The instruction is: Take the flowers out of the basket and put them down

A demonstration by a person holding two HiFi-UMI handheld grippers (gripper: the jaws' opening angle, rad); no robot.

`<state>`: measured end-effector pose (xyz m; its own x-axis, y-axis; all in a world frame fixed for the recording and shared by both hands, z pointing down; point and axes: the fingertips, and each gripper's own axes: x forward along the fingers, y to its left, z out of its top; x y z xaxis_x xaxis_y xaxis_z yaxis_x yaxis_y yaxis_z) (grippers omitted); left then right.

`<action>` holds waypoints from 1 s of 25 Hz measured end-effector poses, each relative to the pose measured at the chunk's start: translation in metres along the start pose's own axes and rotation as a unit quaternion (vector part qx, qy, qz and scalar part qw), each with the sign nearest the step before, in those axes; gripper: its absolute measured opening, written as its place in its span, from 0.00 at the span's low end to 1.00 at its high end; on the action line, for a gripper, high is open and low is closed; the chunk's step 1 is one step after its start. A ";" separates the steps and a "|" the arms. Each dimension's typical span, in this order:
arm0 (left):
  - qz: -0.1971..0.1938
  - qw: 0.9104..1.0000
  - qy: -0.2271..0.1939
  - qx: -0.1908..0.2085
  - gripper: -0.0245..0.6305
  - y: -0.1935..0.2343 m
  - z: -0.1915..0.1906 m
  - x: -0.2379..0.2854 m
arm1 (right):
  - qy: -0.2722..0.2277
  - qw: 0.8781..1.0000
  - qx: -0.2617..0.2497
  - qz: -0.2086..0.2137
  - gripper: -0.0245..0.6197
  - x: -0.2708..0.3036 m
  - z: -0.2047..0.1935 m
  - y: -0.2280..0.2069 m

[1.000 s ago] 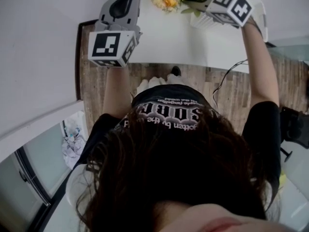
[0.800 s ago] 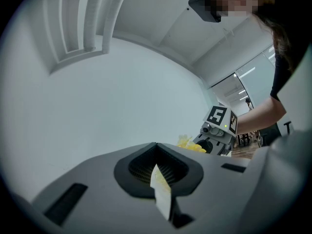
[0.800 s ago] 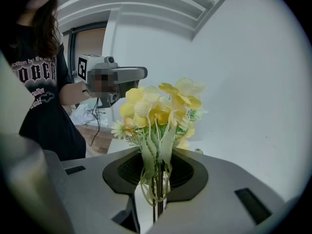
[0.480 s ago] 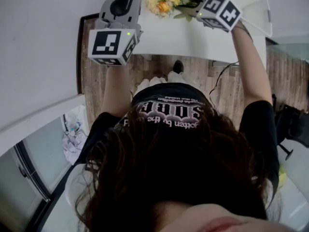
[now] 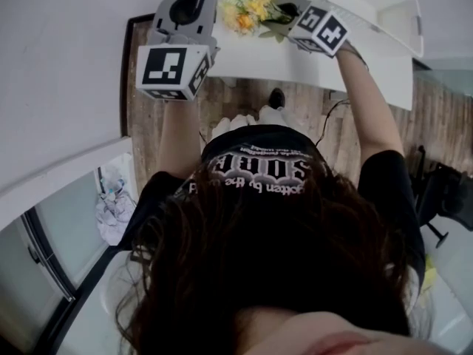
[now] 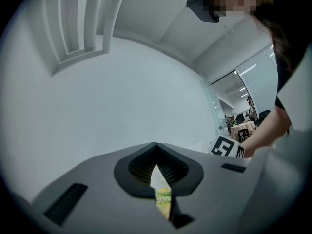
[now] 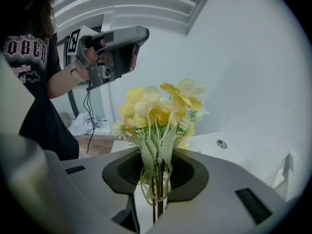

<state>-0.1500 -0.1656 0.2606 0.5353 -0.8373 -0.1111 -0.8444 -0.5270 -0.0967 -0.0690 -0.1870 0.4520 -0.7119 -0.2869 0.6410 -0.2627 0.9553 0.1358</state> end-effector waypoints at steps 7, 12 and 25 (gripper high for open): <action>0.004 1.000 0.002 0.000 0.04 0.001 -0.002 -0.005 | 0.004 1.000 0.013 0.009 0.25 0.025 -0.026 0.013; 0.009 1.000 0.008 0.001 0.04 0.002 -0.005 -0.007 | 0.012 1.000 0.026 0.007 0.26 0.042 -0.049 0.021; 0.017 1.000 0.015 0.005 0.04 0.004 -0.007 -0.011 | 0.039 0.998 0.053 0.022 0.40 0.061 -0.082 0.028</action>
<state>-0.1593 -0.1592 0.2685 0.5044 -0.8593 -0.0850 -0.8623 -0.4960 -0.1024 -0.0663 -0.1719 0.5570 -0.6725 -0.2336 0.7023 -0.3015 0.9531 0.0283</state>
